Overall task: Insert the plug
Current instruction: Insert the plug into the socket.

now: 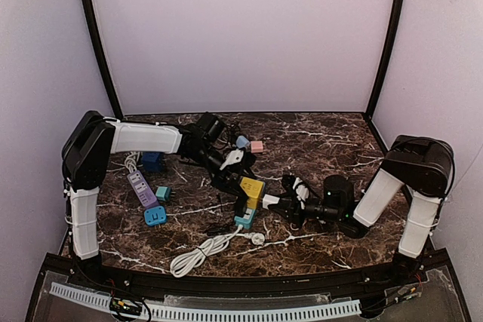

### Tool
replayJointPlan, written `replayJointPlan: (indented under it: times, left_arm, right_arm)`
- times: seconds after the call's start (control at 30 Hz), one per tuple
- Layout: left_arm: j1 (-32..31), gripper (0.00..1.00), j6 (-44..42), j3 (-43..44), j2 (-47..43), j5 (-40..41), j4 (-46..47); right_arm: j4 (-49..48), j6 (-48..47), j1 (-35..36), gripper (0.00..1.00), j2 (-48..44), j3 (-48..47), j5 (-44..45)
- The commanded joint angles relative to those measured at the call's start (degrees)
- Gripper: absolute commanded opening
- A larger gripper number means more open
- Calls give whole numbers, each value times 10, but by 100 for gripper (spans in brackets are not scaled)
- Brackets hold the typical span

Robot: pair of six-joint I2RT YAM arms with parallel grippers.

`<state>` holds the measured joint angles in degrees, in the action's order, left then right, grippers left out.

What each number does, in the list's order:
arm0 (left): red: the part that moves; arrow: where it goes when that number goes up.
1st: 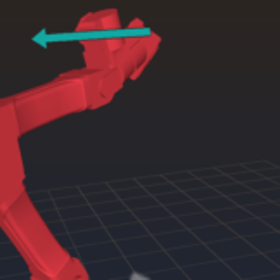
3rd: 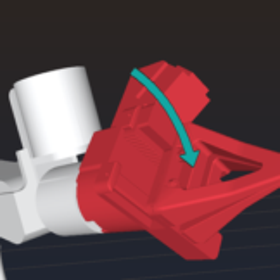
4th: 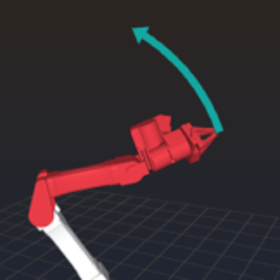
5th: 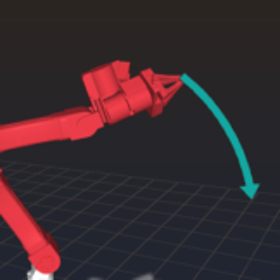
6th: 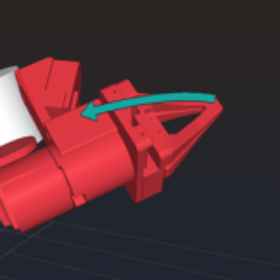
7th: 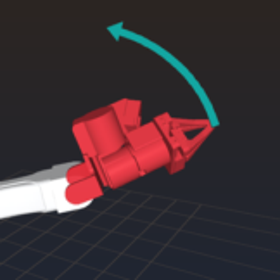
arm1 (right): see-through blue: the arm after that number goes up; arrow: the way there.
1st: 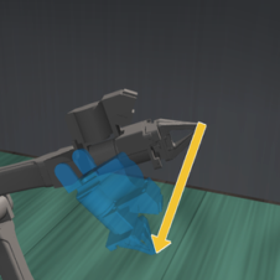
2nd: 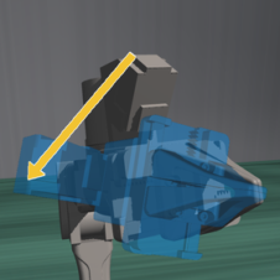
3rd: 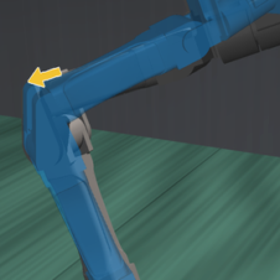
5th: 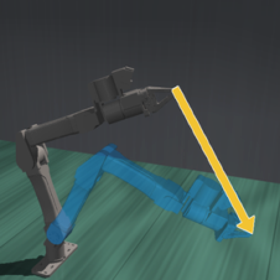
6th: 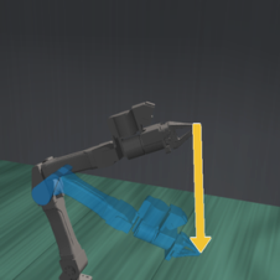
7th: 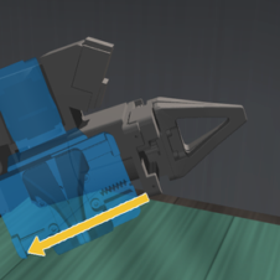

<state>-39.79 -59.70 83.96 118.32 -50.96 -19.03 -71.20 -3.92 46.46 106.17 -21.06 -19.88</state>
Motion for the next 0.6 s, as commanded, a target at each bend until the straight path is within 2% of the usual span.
replayJointPlan:
  times: [0.0, 0.3, 0.57]
  left_arm:
    - [-25, 1, -46, -32, 29, 68, -45]
    - [-25, 1, -31, -33, 29, 75, -33]
    - [-25, 1, -29, -36, 28, 76, -27]
  right_arm:
    - [-98, 5, 13, 0, -10, -14, -12]
    - [-87, 21, 13, 0, -36, -14, -19]
    - [-116, 16, 13, 0, 8, -34, -17]
